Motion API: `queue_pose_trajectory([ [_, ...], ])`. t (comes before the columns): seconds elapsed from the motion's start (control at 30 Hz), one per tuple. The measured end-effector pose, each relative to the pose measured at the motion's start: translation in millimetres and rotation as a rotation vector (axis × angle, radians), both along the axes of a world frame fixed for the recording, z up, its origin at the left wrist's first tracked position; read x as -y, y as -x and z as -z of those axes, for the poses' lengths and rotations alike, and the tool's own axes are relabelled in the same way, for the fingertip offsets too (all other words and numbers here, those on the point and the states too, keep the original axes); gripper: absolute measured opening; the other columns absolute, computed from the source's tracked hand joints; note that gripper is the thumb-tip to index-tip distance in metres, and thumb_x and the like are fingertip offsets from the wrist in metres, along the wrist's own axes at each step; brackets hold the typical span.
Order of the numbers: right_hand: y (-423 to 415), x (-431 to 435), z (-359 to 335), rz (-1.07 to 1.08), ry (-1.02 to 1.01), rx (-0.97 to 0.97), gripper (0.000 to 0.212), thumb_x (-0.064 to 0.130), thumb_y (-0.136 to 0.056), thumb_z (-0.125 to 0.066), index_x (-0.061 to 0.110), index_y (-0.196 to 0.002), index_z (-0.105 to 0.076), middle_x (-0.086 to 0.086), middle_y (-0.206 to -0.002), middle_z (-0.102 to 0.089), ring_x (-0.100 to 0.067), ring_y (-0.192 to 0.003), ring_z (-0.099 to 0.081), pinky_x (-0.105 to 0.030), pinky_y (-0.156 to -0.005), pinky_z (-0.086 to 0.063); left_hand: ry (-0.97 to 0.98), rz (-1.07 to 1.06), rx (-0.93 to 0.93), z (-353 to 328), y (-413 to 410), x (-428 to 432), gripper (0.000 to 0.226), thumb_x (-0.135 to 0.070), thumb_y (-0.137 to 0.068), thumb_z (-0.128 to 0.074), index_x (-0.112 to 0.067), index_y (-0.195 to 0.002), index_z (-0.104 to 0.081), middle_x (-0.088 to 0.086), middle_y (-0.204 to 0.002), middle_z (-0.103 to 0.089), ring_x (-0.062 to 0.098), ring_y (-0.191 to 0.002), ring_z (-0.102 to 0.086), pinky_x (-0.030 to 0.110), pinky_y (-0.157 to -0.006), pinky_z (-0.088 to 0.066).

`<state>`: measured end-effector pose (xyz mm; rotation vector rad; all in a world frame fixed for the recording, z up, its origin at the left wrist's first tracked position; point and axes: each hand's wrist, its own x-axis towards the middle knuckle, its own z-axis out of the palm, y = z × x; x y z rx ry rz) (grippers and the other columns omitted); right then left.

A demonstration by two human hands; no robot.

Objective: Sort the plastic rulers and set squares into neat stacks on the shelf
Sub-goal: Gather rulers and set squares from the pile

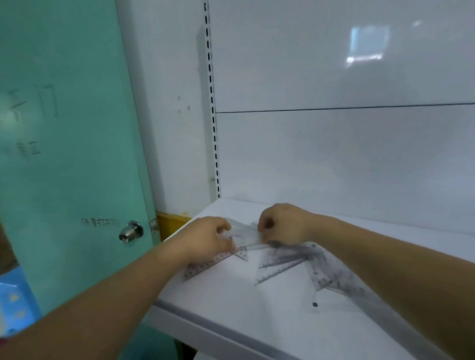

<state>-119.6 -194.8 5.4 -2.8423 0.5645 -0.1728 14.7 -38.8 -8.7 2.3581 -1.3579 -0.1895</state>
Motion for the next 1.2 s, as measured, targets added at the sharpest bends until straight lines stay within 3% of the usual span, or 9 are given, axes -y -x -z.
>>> queue_pose_trajectory([
  [0.07, 2, -5, 1, 0.047, -0.027, -0.017, 0.028, 0.036, -0.086, -0.059, 0.020, -0.109, -0.064, 0.007, -0.101, -0.057, -0.014, -0.098, -0.054, -0.023, -0.082, -0.041, 0.087, 0.031, -0.065, 3, -7, 1, 0.049, -0.036, -0.079, -0.071, -0.025, -0.124, -0.054, -0.011, -0.104, -0.055, 0.010, -0.092, -0.057, 0.021, -0.077, -0.045],
  [0.17, 6, -19, 2, 0.114, -0.055, -0.050, 0.047, 0.046, -0.082, -0.063, 0.023, -0.123, -0.057, 0.006, -0.112, -0.056, -0.014, -0.103, -0.053, -0.027, -0.089, -0.043, 0.190, 0.102, -0.077, 7, -12, 4, 0.045, -0.022, -0.082, -0.069, -0.024, -0.123, -0.052, -0.008, -0.098, -0.049, 0.011, -0.082, -0.053, 0.024, -0.072, -0.046],
  [0.43, 14, -46, 8, 0.344, -0.084, 0.199, 0.009, 0.026, -0.085, -0.061, 0.025, -0.087, -0.052, 0.013, -0.083, -0.052, -0.014, -0.086, -0.050, -0.022, -0.072, -0.036, 0.360, 0.201, -0.107, 12, -13, 1, 0.050, -0.007, -0.093, -0.050, -0.024, -0.137, -0.037, 0.004, -0.124, -0.040, 0.013, -0.090, -0.045, 0.023, -0.077, -0.040],
  [0.63, 27, -56, 7, 0.376, -0.061, 0.122, 0.035, 0.018, -0.094, -0.046, 0.018, -0.129, -0.052, 0.000, -0.111, -0.057, -0.014, -0.097, -0.049, -0.021, -0.083, -0.036, 0.396, 0.104, -0.243, 10, -15, -5, 0.052, 0.001, -0.092, -0.042, -0.021, -0.138, -0.031, 0.005, -0.132, -0.031, 0.020, -0.088, -0.050, 0.023, -0.056, -0.042],
  [0.83, 36, -47, -5, 0.462, -0.146, 0.344, 0.022, 0.015, -0.098, -0.035, 0.020, -0.105, -0.055, -0.005, -0.104, -0.060, -0.023, -0.090, -0.061, -0.031, -0.076, -0.049, 0.417, 0.062, -0.285, 0, -23, -16, 0.065, -0.001, -0.085, -0.060, -0.020, -0.139, -0.028, 0.007, -0.132, -0.032, 0.017, -0.088, -0.051, 0.017, -0.062, -0.038],
  [0.93, 45, -46, -13, 0.502, -0.156, 0.410, 0.027, 0.018, -0.100, -0.032, 0.020, -0.118, -0.052, -0.006, -0.098, -0.059, -0.022, -0.082, -0.057, -0.029, -0.066, -0.047, 0.418, 0.125, -0.225, -6, -22, -20, 0.066, -0.009, -0.088, -0.061, -0.019, -0.141, -0.025, 0.006, -0.125, -0.039, 0.017, -0.087, -0.048, 0.023, -0.074, -0.039],
  [1.03, 63, -49, -13, 0.505, -0.142, 0.363, 0.041, 0.027, -0.097, -0.046, 0.021, -0.137, -0.041, 0.002, -0.096, -0.058, -0.012, -0.081, -0.054, -0.022, -0.066, -0.040, 0.390, 0.201, -0.174, -12, -17, -19, 0.066, -0.020, -0.089, -0.062, -0.023, -0.143, -0.025, -0.002, -0.115, -0.042, 0.010, -0.080, -0.049, 0.021, -0.066, -0.040],
  [1.1, 77, -53, -9, 0.530, -0.123, 0.353, 0.050, 0.025, -0.093, -0.055, 0.021, -0.140, -0.038, 0.006, -0.088, -0.057, -0.004, -0.075, -0.052, -0.016, -0.064, -0.036, 0.374, 0.262, -0.172, -14, -9, -16, 0.065, -0.025, -0.089, -0.062, -0.025, -0.143, -0.026, -0.005, -0.114, -0.042, 0.011, -0.088, -0.050, 0.020, -0.062, -0.041],
  [1.2, 93, -57, -3, 0.611, -0.180, 0.507, 0.046, 0.020, -0.093, -0.055, 0.021, -0.137, -0.041, 0.005, -0.083, -0.056, -0.008, -0.068, -0.052, -0.016, -0.059, -0.039, 0.388, 0.325, -0.154, -14, 7, -7, 0.067, -0.029, -0.088, -0.063, -0.026, -0.143, -0.026, -0.006, -0.113, -0.042, 0.013, -0.094, -0.051, 0.025, -0.075, -0.043],
])
